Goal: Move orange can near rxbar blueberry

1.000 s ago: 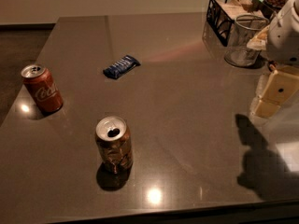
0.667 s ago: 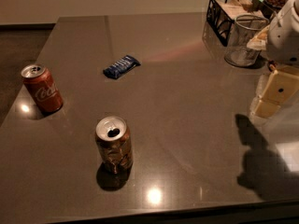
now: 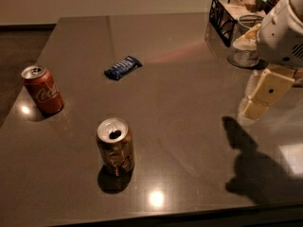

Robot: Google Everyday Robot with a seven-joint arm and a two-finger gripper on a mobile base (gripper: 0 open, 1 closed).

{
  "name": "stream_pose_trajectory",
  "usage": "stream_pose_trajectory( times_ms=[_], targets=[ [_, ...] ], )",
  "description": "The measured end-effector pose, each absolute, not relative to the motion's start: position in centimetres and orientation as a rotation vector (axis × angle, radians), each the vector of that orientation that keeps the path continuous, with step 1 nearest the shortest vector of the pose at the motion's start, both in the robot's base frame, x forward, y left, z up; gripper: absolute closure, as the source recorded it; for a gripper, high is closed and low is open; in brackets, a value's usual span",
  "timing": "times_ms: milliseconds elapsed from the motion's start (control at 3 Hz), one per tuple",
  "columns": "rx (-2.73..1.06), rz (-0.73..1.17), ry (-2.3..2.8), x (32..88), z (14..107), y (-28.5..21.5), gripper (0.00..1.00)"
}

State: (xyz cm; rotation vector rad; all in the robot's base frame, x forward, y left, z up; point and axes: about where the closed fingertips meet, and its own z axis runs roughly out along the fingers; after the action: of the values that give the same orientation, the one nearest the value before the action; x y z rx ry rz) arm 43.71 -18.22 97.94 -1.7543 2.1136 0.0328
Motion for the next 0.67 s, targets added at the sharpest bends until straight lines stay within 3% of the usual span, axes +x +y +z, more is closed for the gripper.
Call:
stream_pose_trajectory(
  times_ms=[667],
  targets=[
    [-1.736, 0.27, 1.902, 41.3, 98.3, -11.0, 0.0]
  ],
)
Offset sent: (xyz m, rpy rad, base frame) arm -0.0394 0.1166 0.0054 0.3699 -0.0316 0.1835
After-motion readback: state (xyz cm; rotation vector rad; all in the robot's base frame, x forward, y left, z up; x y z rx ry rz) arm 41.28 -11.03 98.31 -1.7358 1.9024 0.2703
